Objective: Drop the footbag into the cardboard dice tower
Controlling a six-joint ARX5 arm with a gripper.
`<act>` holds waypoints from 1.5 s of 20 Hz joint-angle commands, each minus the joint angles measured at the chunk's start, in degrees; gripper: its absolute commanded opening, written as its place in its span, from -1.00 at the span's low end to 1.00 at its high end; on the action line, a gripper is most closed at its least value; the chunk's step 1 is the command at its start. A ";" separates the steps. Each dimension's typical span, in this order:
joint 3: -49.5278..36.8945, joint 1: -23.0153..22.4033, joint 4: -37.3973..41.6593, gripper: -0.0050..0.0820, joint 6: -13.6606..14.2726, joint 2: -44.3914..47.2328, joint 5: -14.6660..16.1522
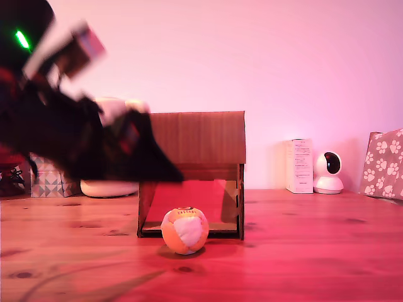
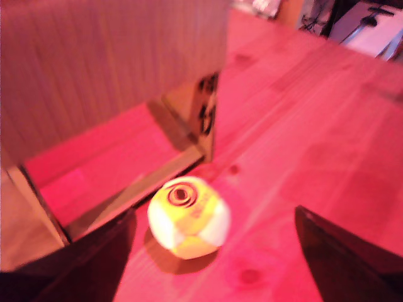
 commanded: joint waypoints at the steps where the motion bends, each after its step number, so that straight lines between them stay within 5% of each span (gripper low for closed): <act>1: -0.44 -0.87 3.26 0.90 -2.54 2.23 -2.64; 7: 3.56 -2.36 6.25 0.90 -7.06 11.67 -7.08; 16: 10.47 -2.36 2.12 0.87 -9.42 18.86 -6.93; 18: 10.86 -2.36 1.09 0.60 -10.45 19.08 -6.97; 21: 10.93 -2.34 0.52 -0.14 -10.45 19.08 -7.02; 24: 10.93 -2.36 0.59 -0.63 -10.38 19.06 -6.93; 30: 10.91 -2.64 -7.85 -0.71 -9.90 11.93 -3.87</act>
